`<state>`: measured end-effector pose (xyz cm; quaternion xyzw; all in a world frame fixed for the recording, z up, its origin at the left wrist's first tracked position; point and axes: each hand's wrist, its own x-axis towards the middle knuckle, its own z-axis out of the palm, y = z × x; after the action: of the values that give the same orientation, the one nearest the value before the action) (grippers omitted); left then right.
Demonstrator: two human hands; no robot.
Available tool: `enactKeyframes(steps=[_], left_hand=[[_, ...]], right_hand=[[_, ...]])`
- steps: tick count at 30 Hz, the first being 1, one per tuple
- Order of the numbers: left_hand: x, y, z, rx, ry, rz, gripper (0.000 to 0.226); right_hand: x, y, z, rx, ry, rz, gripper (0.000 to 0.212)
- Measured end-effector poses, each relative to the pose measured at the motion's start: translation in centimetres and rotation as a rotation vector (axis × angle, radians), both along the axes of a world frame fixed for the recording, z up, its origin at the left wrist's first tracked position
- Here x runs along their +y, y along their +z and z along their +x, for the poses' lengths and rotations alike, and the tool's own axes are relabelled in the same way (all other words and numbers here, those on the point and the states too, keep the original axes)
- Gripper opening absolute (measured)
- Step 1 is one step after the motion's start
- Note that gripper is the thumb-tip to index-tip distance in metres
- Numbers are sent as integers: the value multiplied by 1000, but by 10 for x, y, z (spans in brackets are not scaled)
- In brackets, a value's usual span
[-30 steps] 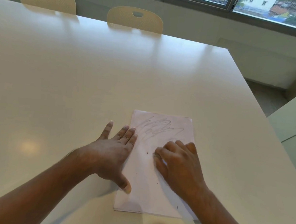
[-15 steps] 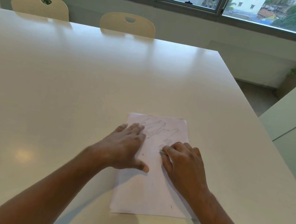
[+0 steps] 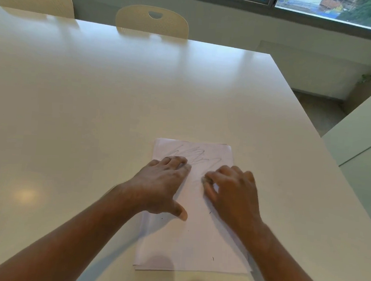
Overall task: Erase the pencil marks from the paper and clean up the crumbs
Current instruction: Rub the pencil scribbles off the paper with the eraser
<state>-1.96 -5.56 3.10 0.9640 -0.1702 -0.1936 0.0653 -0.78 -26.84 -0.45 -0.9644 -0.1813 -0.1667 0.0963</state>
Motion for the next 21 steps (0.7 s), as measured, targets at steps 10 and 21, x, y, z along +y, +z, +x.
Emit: enactKeyframes(steps=[10, 21], left_hand=[[3, -2, 2, 43, 2, -13, 131], [5, -4, 2, 68, 2, -13, 132]], right_hand=[[9, -2, -1, -28, 95, -12, 24], [14, 0, -3, -51, 206, -70, 22]])
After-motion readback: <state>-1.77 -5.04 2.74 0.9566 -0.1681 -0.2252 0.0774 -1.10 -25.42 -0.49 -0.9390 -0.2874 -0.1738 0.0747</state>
